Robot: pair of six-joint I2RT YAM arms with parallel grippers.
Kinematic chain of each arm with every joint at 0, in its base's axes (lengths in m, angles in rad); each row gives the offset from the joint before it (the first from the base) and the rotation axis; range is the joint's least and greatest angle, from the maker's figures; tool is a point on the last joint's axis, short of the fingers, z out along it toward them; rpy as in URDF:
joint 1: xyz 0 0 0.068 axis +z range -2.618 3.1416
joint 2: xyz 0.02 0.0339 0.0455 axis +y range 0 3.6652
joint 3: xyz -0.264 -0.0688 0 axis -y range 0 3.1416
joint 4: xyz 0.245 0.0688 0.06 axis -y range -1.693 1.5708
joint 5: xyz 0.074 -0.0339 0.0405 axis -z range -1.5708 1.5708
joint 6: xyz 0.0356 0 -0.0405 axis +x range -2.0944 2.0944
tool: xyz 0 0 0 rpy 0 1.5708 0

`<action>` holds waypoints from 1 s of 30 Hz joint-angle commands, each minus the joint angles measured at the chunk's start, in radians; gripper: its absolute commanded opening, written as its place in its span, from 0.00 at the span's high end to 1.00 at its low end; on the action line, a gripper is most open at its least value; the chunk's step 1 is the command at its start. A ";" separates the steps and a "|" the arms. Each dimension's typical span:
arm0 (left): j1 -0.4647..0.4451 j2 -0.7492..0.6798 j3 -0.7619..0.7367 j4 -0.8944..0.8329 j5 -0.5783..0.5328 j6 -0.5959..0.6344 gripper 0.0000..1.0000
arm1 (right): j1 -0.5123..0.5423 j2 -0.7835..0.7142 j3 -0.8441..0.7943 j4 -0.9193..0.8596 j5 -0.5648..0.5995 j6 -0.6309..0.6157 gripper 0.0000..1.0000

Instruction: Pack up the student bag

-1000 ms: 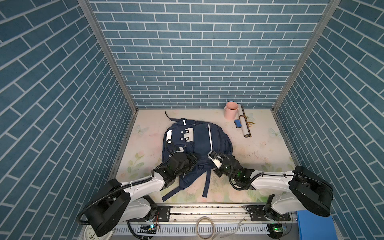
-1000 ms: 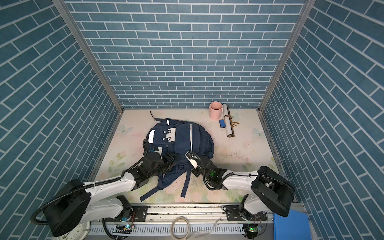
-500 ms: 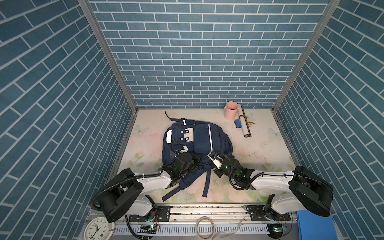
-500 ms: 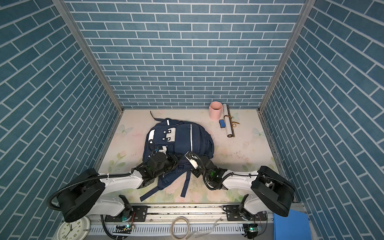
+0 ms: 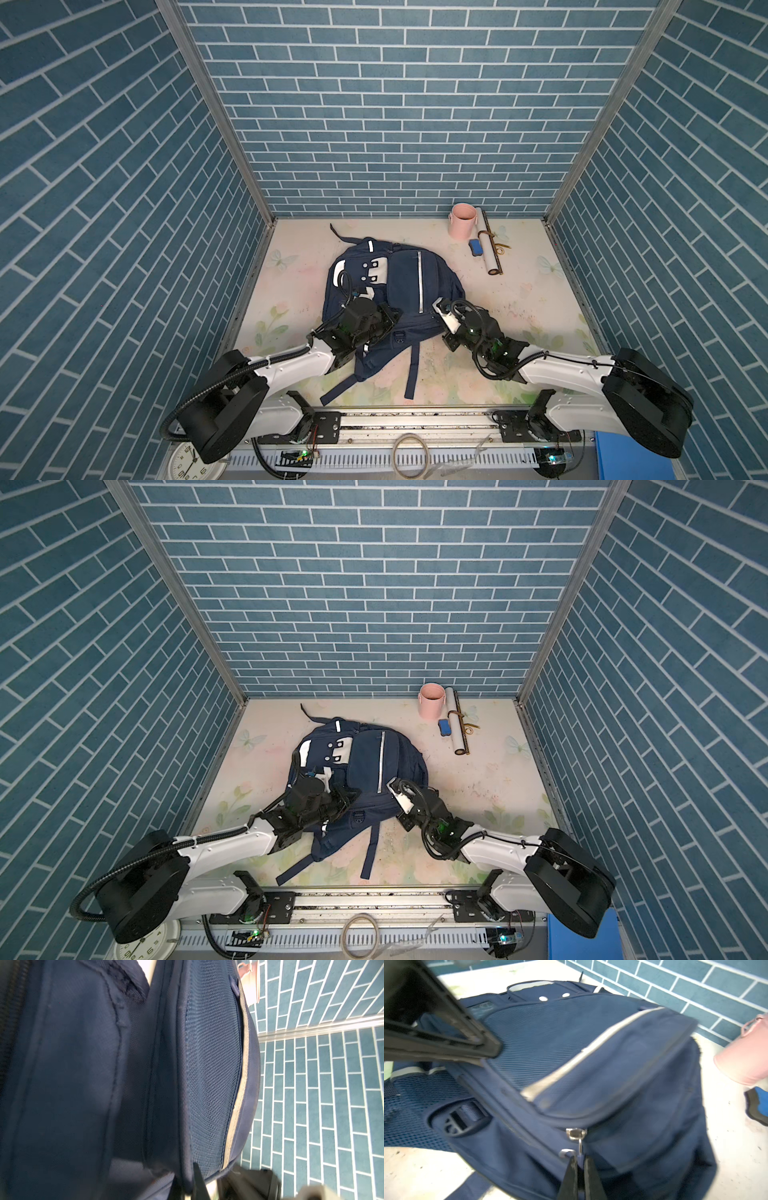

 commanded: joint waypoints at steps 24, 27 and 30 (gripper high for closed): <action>0.347 0.044 0.329 -0.495 0.212 0.415 0.53 | 0.098 0.155 0.245 -0.156 -0.123 -0.032 1.00; 0.266 -0.095 0.170 -0.360 0.134 0.194 0.48 | 0.102 0.171 0.259 -0.162 -0.126 -0.020 1.00; 0.137 -0.216 0.051 -0.258 -0.028 0.013 0.44 | 0.107 0.166 0.256 -0.168 -0.126 -0.012 1.00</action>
